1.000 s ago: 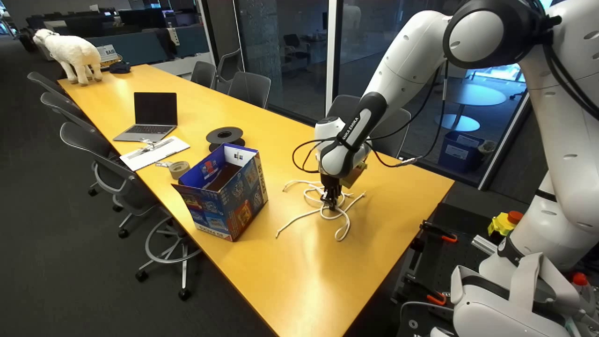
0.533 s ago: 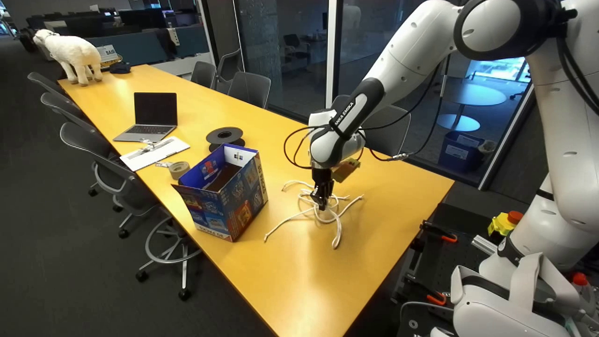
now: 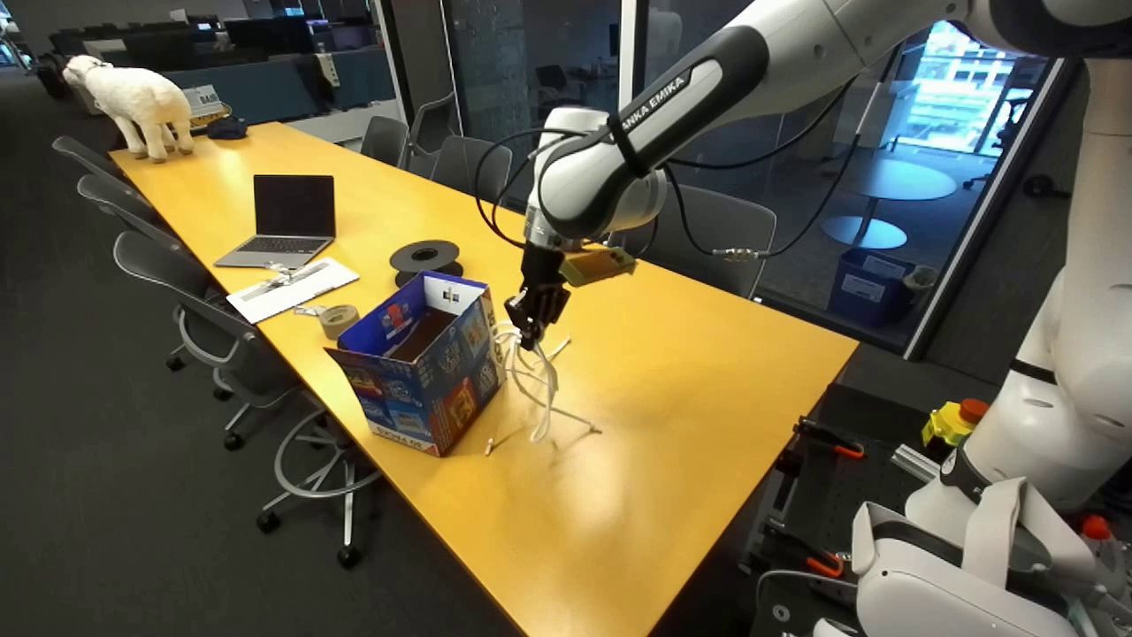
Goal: Put the ropes into the box.
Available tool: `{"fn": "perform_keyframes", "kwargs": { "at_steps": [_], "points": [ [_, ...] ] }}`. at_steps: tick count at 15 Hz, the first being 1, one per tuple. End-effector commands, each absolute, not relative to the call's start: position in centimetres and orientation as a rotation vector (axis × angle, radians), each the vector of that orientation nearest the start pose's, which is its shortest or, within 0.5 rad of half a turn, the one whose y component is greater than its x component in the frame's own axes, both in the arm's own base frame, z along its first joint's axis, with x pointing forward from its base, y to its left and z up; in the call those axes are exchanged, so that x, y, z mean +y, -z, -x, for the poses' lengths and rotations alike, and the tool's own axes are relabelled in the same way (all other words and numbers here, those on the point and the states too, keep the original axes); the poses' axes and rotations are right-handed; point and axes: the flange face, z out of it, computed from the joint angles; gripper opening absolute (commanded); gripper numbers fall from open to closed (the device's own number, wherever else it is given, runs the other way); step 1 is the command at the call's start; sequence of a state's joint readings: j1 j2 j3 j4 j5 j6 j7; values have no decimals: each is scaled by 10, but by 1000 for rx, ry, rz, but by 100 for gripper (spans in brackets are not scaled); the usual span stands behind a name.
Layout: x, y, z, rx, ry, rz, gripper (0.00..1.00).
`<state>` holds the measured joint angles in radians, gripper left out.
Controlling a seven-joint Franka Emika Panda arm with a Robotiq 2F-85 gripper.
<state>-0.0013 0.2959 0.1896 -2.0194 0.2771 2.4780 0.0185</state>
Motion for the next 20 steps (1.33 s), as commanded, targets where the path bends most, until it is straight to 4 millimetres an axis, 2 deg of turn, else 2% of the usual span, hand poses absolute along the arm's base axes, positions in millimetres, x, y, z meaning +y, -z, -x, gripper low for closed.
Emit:
{"fn": "perform_keyframes", "kwargs": {
  "at_steps": [1, 4, 7, 11, 14, 20],
  "points": [
    [158, -395, -607, 269, 309, 2798, 4],
    [197, -441, -613, 406, 383, 2723, 4],
    [228, -470, -625, 546, 466, 2662, 4],
    [250, -502, -642, 741, 573, 2569, 4],
    [251, -505, -664, 876, 681, 2503, 4],
    [239, -459, -721, 1114, 947, 2450, 3]
  ]
}}
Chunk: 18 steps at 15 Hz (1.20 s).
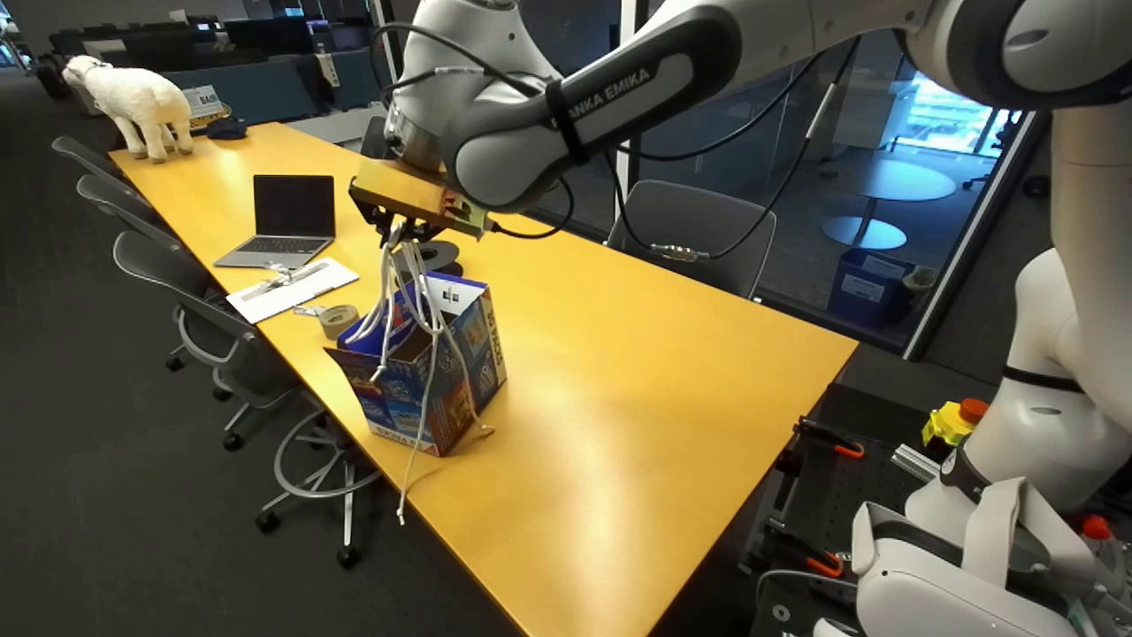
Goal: Put the ropes into the box.
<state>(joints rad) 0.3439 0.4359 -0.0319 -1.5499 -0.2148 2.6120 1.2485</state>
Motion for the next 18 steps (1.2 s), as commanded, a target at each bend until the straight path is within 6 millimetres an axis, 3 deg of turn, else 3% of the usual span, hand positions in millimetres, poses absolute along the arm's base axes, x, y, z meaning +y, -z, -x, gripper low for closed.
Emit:
{"fn": "perform_keyframes", "kwargs": {
  "at_steps": [1, 5, 9, 11, 14, 18],
  "points": [
    [239, -451, -728, 1145, 985, 2448, 3],
    [240, -386, -751, 1208, 1045, 2518, 3],
    [237, -320, -758, 1210, 981, 2628, 3],
    [235, -296, -757, 1184, 930, 2705, 3],
    [234, -274, -753, 1130, 890, 2826, 3],
    [234, -270, -750, 1069, 840, 2911, 3]
  ]
}}
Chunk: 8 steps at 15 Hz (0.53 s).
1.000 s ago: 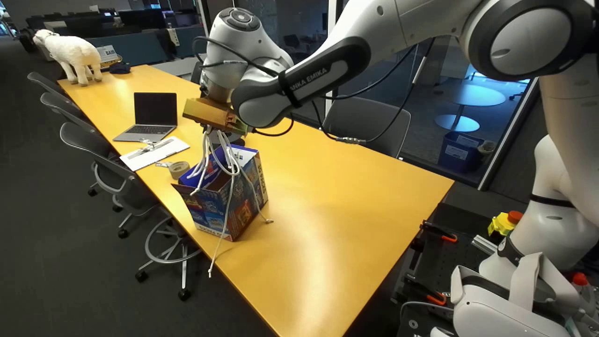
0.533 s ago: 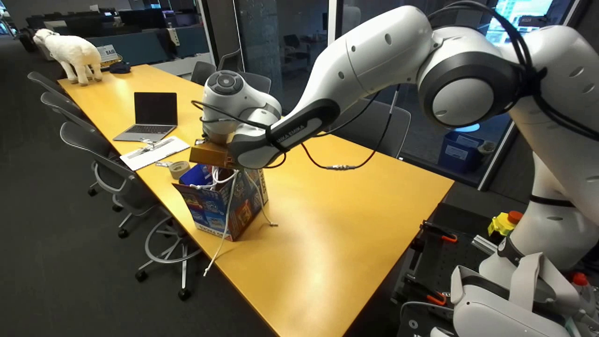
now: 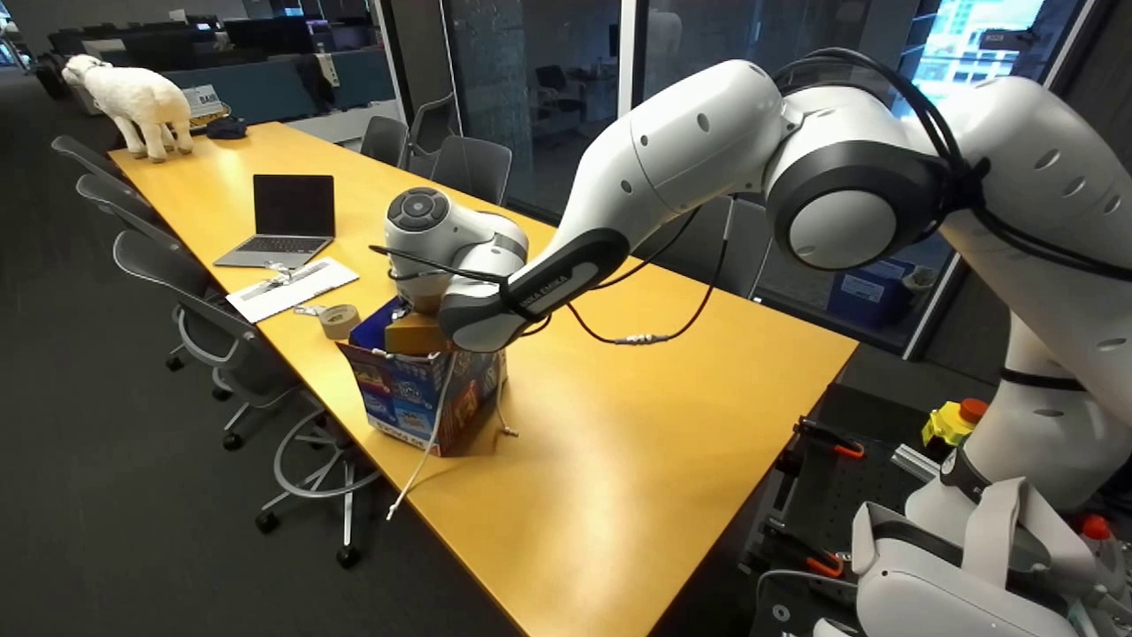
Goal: Put the ropes into the box.
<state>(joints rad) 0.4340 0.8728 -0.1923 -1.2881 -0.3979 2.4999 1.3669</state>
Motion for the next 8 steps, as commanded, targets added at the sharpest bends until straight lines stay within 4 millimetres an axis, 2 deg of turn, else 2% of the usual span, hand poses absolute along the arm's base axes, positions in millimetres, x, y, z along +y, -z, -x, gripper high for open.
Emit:
{"fn": "perform_keyframes", "kwargs": {
  "at_steps": [1, 2, 4, 8],
  "points": [
    [234, -272, -750, 1060, 833, 2923, 4],
    [235, -274, -750, 1050, 824, 2934, 34],
    [236, -278, -749, 1015, 804, 2954, 42],
    [238, -296, -747, 927, 796, 2959, 73]
  ]
}}
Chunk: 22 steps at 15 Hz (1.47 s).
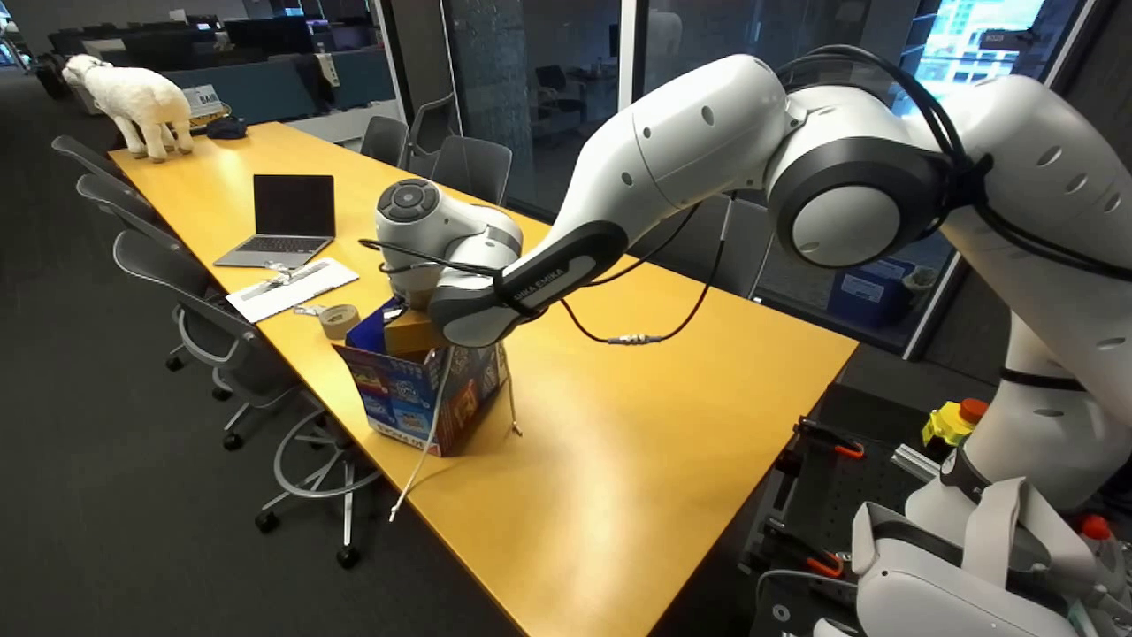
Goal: Put the ropes into the box.
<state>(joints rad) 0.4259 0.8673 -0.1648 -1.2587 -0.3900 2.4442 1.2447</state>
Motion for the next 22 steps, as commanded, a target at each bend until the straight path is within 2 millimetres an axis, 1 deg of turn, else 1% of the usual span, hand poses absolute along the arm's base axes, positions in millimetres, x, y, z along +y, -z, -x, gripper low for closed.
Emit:
{"fn": "perform_keyframes", "kwargs": {
  "at_steps": [1, 2, 3, 4, 5, 6, 8, 9, 11, 13, 15, 17, 19, 22],
  "points": [
    [237, -303, -746, 912, 800, 2952, 80],
    [236, -313, -744, 896, 809, 2944, 88],
    [236, -323, -743, 882, 817, 2934, 95],
    [234, -339, -739, 859, 834, 2920, 99],
    [232, -352, -735, 833, 847, 2913, 100],
    [229, -370, -728, 786, 854, 2916, 100],
    [222, -400, -706, 679, 818, 2934, 100],
    [218, -412, -697, 638, 786, 2939, 100],
    [209, -434, -674, 574, 675, 2950, 100],
    [201, -449, -647, 511, 572, 2943, 100],
    [198, -454, -617, 492, 440, 2931, 100],
    [203, -448, -583, 441, 296, 2916, 100],
    [212, -432, -545, 403, 141, 2885, 100],
    [230, -399, -500, 371, -27, 2829, 100]
  ]
}}
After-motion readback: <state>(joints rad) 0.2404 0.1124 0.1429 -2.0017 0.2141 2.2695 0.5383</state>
